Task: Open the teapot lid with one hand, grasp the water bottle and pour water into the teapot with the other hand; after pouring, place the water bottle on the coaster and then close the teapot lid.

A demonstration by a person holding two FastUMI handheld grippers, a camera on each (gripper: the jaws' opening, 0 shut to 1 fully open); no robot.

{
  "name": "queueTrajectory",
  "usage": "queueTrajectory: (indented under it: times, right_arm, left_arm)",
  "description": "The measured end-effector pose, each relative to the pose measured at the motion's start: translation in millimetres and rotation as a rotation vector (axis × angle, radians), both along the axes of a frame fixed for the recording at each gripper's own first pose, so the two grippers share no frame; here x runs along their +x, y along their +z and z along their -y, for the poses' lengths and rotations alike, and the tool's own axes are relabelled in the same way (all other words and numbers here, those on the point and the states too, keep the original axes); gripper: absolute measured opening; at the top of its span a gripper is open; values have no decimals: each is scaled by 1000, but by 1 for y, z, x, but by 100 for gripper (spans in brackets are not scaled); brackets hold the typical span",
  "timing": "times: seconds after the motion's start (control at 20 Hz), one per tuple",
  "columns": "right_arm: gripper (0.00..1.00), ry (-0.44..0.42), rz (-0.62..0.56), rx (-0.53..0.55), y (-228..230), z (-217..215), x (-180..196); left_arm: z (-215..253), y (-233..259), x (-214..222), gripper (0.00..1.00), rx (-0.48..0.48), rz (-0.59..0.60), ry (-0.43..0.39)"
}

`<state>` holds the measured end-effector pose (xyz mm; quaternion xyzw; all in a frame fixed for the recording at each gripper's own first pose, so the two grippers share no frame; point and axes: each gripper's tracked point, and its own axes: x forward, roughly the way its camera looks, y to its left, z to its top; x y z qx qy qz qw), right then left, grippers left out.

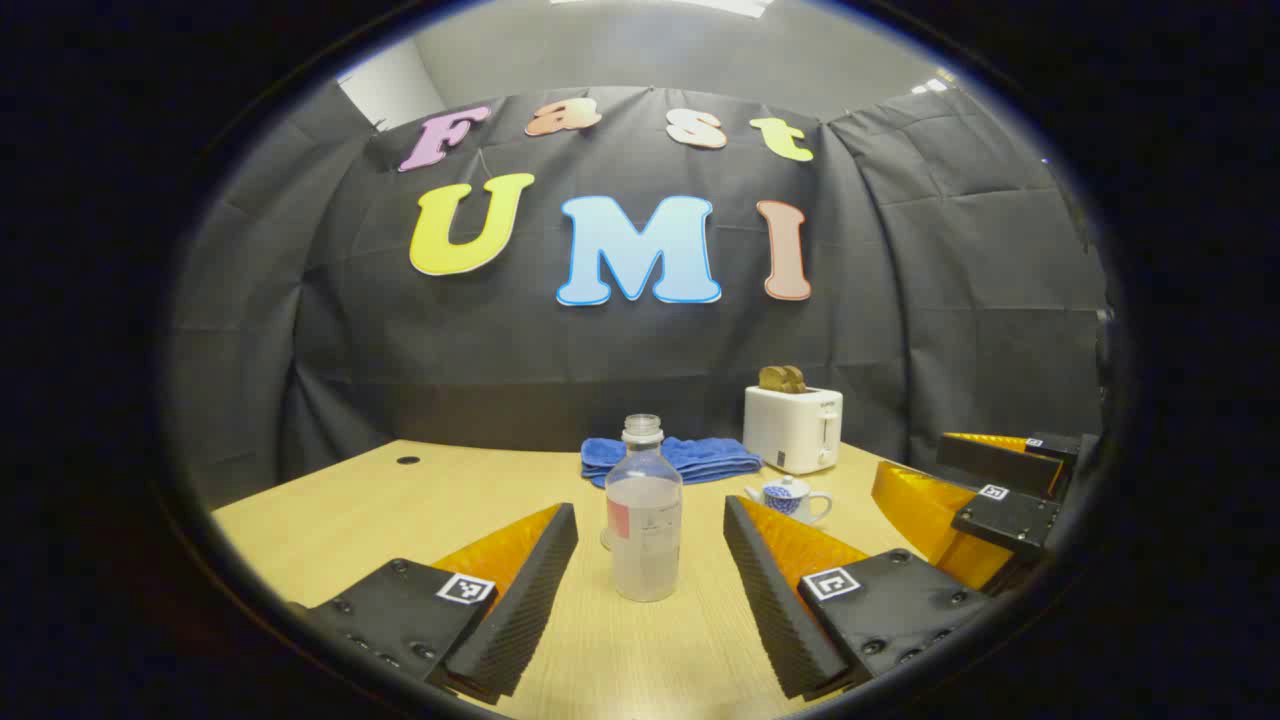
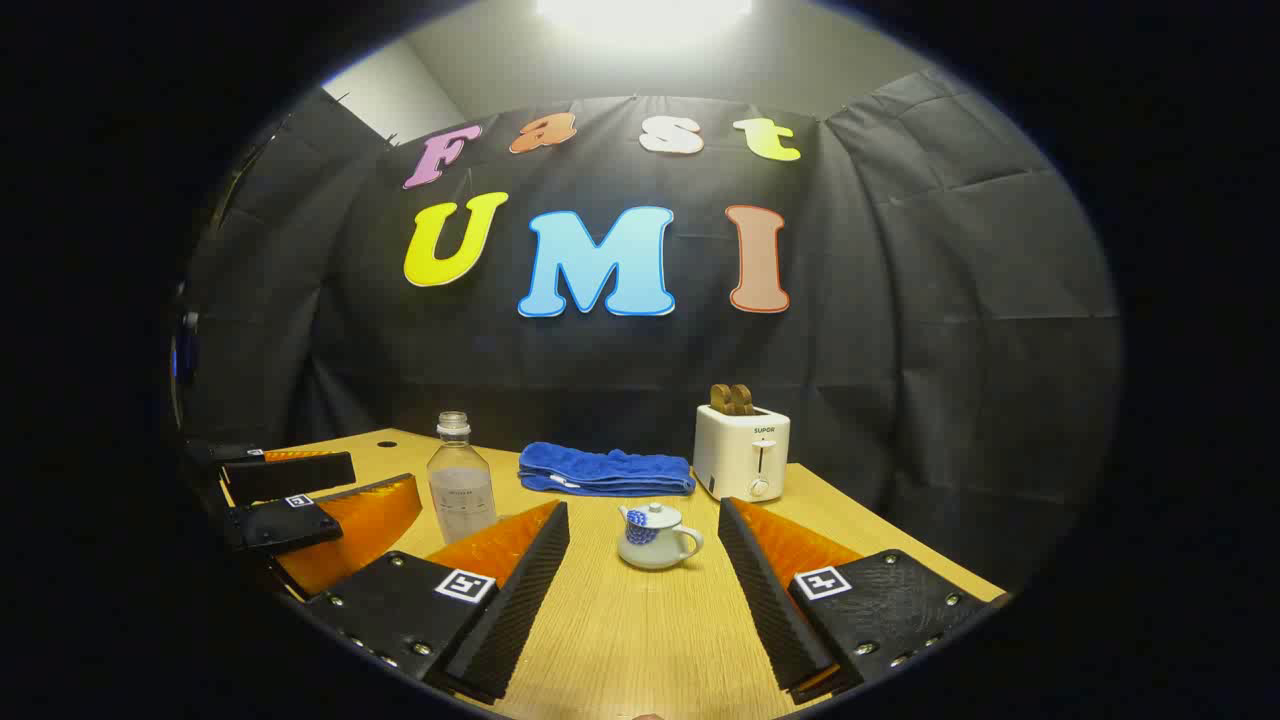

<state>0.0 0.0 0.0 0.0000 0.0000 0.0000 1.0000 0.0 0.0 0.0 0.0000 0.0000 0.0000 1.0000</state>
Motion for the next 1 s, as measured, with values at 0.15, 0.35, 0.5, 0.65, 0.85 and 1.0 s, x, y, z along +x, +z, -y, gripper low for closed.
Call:
queueTrajectory:
  times: [0.15,0.35,0.5,0.65,0.85,1.0]
  right_arm:
    - [93,1,3,44,-1,3,-1]
    - [93,-7,-21,32,-8,5,2]
    - [93,1,-37,25,-12,1,3]
    - [93,4,-42,15,-14,-1,4]
    - [93,6,-34,5,-11,-2,6]
    - [93,9,-14,0,-2,0,13]
  left_arm:
    - [-1,-1,0,100,1,-2,-2]
    - [-1,-3,1,100,8,-11,0]
    - [1,-3,1,100,8,-10,-2]
    - [0,-5,3,100,4,-15,0]
    - [-3,-9,5,100,-2,-23,-1]
    - [-5,-14,16,100,5,-31,-1]
